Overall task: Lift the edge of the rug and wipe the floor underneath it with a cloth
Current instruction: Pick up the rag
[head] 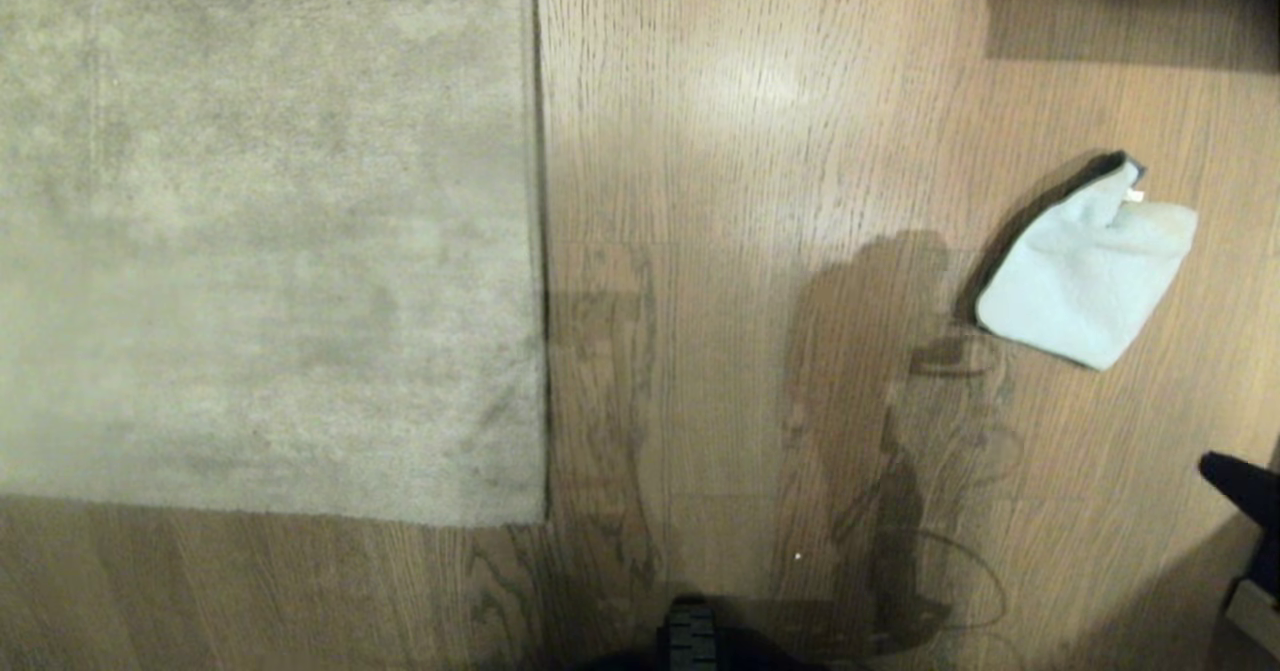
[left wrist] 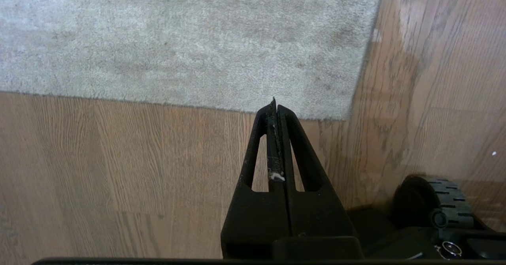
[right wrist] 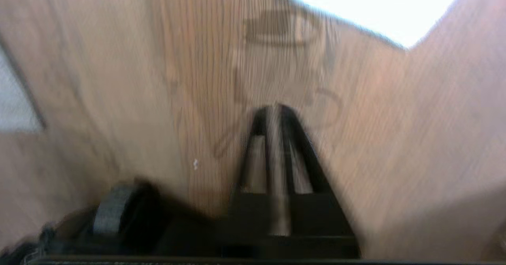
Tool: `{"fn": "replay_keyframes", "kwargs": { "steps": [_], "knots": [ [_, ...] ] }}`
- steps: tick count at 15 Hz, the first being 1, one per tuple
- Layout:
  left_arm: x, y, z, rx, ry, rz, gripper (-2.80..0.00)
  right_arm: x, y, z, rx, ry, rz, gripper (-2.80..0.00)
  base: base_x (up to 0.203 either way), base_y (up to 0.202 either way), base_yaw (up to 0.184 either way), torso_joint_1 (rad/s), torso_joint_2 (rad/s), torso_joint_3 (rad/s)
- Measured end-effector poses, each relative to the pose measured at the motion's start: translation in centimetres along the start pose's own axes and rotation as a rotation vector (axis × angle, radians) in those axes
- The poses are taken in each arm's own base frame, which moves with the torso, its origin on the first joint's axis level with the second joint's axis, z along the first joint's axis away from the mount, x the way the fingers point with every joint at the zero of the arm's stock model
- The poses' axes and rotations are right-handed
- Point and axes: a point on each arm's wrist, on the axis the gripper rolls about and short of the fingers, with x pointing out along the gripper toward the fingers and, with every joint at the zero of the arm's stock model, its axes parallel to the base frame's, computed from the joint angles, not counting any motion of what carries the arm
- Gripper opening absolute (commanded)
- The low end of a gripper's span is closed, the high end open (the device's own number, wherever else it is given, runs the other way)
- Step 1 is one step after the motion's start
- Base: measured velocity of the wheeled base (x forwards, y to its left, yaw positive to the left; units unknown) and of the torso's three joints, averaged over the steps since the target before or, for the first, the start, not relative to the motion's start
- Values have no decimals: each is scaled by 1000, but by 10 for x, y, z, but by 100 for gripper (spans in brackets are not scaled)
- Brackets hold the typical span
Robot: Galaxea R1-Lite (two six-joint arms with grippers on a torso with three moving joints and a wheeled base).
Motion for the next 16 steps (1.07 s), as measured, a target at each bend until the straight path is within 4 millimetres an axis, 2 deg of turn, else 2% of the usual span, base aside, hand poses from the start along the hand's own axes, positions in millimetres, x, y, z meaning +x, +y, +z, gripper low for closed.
{"fn": "replay_keyframes", "kwargs": {
  "steps": [3, 7, 11, 16],
  "knots": [
    [0, 0, 0, 0, 0, 0, -280, 41, -2, 16, 16, -78, 19, 0, 0, 0, 0, 0, 0, 0],
    [0, 0, 0, 0, 0, 0, -280, 65, -6, 12, 31, -41, 17, 0, 0, 0, 0, 0, 0, 0],
    [0, 0, 0, 1, 0, 0, -280, 86, -20, 16, 44, -46, -48, 0, 0, 0, 0, 0, 0, 0],
    [0, 0, 0, 0, 0, 0, -280, 136, -41, 23, 39, -144, -102, 0, 0, 0, 0, 0, 0, 0]
  ]
}}
